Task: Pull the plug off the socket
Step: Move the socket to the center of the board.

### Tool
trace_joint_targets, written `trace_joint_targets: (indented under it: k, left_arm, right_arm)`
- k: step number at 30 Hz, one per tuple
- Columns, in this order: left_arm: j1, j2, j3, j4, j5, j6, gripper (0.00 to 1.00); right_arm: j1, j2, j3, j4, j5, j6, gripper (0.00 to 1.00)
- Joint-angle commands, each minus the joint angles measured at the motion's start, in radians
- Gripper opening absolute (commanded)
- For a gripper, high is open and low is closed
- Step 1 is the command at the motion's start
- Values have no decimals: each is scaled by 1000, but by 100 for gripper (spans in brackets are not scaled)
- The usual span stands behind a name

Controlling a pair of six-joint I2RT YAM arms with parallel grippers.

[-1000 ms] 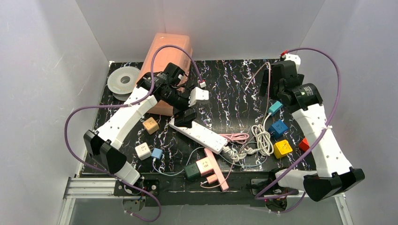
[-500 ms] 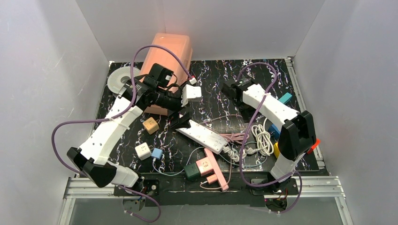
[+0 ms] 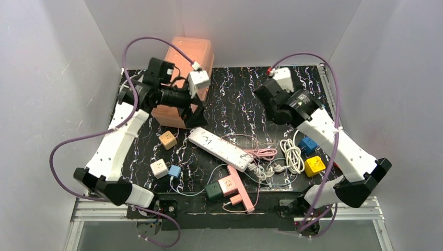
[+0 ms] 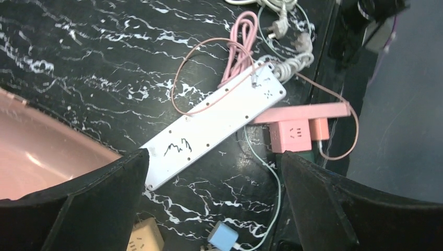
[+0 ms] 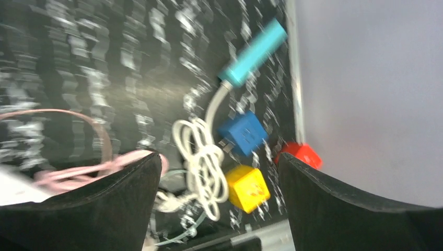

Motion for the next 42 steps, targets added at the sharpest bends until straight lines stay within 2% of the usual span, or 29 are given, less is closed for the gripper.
trace_joint_targets:
  k: [1, 3, 5, 7, 10, 18, 25, 35, 38, 40, 42]
  left_arm:
    - [125, 98, 120, -99, 119, -168, 98]
    - [175, 131, 148, -145, 151, -192, 98]
    - [201, 141, 157, -180, 126, -190, 98]
    - [213, 129, 147, -195, 83, -191, 98]
    - [227, 100, 122, -197, 29, -208, 98]
    - [258, 55, 126, -227, 31, -239, 98]
    - [258, 27, 161, -235, -9, -241, 98]
    - [265, 31, 236, -306, -15, -211, 98]
    - [265, 25, 233, -300, -5, -209, 98]
    - [264, 19, 232, -297, 0, -208, 98]
    - [264, 13, 230, -292, 7, -203, 98]
  right_arm:
    - [271, 85, 145, 82, 40, -109, 90]
    - [408, 135, 192, 77, 26, -101, 90]
    - [503, 155, 156, 182, -8, -154, 89]
    - [568, 175, 109, 320, -59, -205, 88]
    - [607, 260, 84, 348, -126, -214, 88]
    - [629, 394, -3, 498, -197, -311, 89]
    - [623, 492, -108, 607, -240, -327, 90]
    - [544, 558, -216, 688, -214, -322, 86]
    - [499, 551, -250, 709, -232, -322, 79]
    - [465, 524, -280, 731, -259, -317, 62]
    - [423, 479, -303, 747, -296, -302, 41]
